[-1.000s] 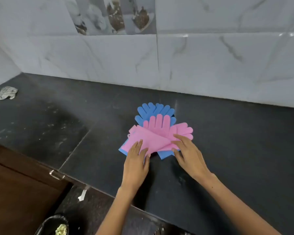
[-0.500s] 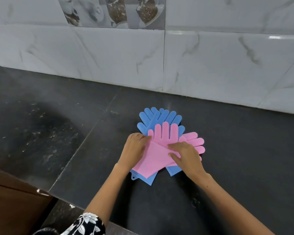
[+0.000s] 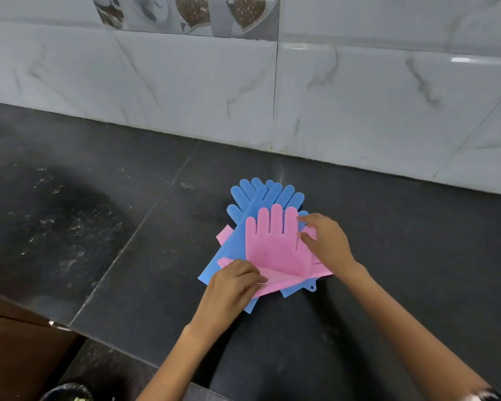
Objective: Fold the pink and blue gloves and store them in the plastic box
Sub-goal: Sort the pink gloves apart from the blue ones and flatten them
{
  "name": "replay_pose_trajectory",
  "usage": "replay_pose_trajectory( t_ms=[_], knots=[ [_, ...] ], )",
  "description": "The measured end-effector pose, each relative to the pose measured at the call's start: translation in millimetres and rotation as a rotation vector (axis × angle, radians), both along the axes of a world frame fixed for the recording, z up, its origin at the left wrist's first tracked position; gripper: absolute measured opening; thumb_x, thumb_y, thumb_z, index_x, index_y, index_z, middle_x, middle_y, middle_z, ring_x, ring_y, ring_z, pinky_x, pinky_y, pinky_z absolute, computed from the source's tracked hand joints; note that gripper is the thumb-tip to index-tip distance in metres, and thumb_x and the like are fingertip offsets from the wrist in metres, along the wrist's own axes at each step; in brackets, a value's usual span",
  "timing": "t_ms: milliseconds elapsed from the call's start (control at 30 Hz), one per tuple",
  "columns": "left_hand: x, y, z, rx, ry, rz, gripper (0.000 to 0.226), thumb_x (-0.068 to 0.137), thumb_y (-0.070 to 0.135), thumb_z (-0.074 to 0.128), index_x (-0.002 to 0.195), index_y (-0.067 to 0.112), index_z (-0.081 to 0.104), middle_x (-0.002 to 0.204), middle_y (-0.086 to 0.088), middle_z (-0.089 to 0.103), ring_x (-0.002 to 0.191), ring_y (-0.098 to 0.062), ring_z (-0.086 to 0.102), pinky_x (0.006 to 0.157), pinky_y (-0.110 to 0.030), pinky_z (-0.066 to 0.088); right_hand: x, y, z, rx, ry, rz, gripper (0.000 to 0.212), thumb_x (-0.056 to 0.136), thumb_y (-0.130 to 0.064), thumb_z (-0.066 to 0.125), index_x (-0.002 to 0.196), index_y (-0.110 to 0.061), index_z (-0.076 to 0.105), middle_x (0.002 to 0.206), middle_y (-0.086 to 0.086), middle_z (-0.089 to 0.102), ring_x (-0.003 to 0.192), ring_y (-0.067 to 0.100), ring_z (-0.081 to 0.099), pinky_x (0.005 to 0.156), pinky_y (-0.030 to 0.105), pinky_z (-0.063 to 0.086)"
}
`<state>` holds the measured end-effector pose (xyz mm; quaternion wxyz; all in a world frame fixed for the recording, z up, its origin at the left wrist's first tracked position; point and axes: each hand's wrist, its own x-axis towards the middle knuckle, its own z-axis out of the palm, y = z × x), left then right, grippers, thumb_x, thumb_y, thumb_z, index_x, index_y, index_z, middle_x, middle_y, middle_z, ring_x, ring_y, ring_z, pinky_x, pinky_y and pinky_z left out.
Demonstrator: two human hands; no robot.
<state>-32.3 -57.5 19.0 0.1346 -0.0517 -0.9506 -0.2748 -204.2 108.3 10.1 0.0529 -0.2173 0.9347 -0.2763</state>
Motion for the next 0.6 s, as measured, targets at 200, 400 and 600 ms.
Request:
replay_pose_trajectory(
  t_ms=[200,400,600],
  knots=[
    [3.5,3.0,3.7,0.051,-0.016,0.011,0.011,0.081,0.01,0.071,0.09,0.013,0.076,0.087,0.0,0.07,0.081,-0.012,0.065,0.069,-0.027,0.057,-19.6,-34.1,-17.5,-0.051,0.009,-0.133,0.026,0.084,-0.022,0.068,0.103,-0.005,0.064,0.101,0.012,0.066,0.087,0.024,0.061,0.076,0.031,0.047],
    [5.9,7.5,12.1,0.08,0.006,-0.008,0.011,0.083,0.012,0.07,0.091,0.014,0.076,0.086,0.001,0.069,0.081,-0.011,0.063,0.069,-0.027,0.056,-23.5,-23.9,-14.3,-0.401,-0.043,-0.245,0.01,0.085,-0.014,0.068,0.086,-0.004,0.065,0.084,0.01,0.068,0.077,0.021,0.062,0.071,0.029,0.051],
    [0.2,54.8,29.3,0.051,0.035,-0.157,0.009,0.086,0.014,0.066,0.088,0.013,0.075,0.084,0.001,0.067,0.078,-0.012,0.06,0.067,-0.023,0.049,-22.7,58.0,-6.8,-0.536,0.024,-0.345,0.008,0.081,-0.008,0.07,0.083,-0.002,0.064,0.078,0.009,0.065,0.076,0.026,0.063,0.073,0.036,0.054]
  ],
)
